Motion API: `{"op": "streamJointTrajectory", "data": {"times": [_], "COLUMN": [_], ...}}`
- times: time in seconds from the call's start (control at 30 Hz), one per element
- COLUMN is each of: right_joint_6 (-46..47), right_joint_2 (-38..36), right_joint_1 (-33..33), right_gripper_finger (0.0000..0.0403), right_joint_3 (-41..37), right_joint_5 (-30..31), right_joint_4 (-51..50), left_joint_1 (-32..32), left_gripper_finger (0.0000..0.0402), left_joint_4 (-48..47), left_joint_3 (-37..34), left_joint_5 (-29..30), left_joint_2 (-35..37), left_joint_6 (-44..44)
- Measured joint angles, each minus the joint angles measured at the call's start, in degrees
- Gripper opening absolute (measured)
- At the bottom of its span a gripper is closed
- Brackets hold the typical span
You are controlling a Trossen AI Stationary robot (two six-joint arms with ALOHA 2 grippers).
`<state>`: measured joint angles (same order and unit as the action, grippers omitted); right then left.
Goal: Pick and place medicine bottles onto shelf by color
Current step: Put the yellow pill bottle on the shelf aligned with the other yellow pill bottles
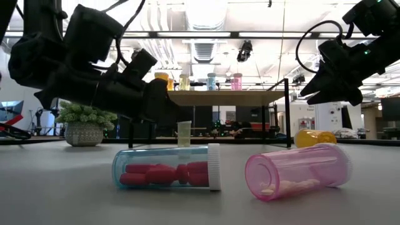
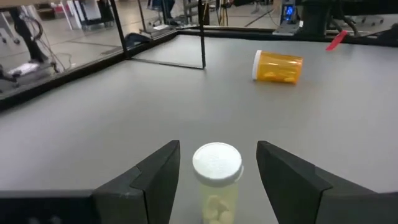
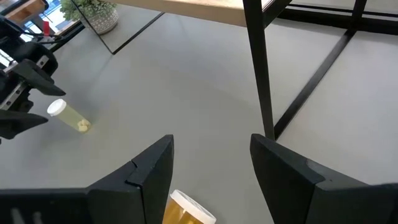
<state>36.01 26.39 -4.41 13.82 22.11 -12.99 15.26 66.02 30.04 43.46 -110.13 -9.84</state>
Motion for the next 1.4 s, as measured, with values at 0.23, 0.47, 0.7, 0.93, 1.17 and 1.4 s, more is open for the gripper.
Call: {"op": "streamJointTrajectory", "data": {"times": [0.23, 0.47, 0.7, 0.93, 1.17, 1.4], "right_joint_6": [0.02, 0.00, 0.01, 0.00, 0.00, 0.00], "right_joint_2": [0.00, 0.00, 0.00, -0.01, -0.02, -0.02], "right_joint_1": [-0.01, -0.01, -0.01, -0.01, -0.01, -0.01], "right_gripper_finger": [0.0203, 0.0203, 0.0203, 0.0203, 0.0203, 0.0203], "right_joint_3": [0.00, 0.00, 0.00, 0.00, 0.00, 0.00], "right_joint_5": [0.02, 0.02, 0.00, 0.00, 0.00, 0.00], "right_joint_4": [0.00, -0.02, -0.01, -0.01, -0.02, 0.00], "left_joint_1": [-0.37, -0.67, -0.67, -0.67, -0.67, -0.67], "left_gripper_finger": [0.0197, 0.0197, 0.0196, 0.0196, 0.0195, 0.0168], "left_joint_4": [-4.09, -3.93, -4.06, -4.05, -4.13, -7.29], "left_joint_3": [1.60, 4.25, 5.54, 5.68, 5.99, 6.01], "left_joint_5": [-0.76, -0.87, -0.85, -0.83, -0.81, -0.72], "left_joint_2": [-0.07, -4.15, -4.94, -4.92, -4.92, -4.90], "left_joint_6": [-3.35, -5.83, -6.33, -6.33, -6.34, -6.88]}}
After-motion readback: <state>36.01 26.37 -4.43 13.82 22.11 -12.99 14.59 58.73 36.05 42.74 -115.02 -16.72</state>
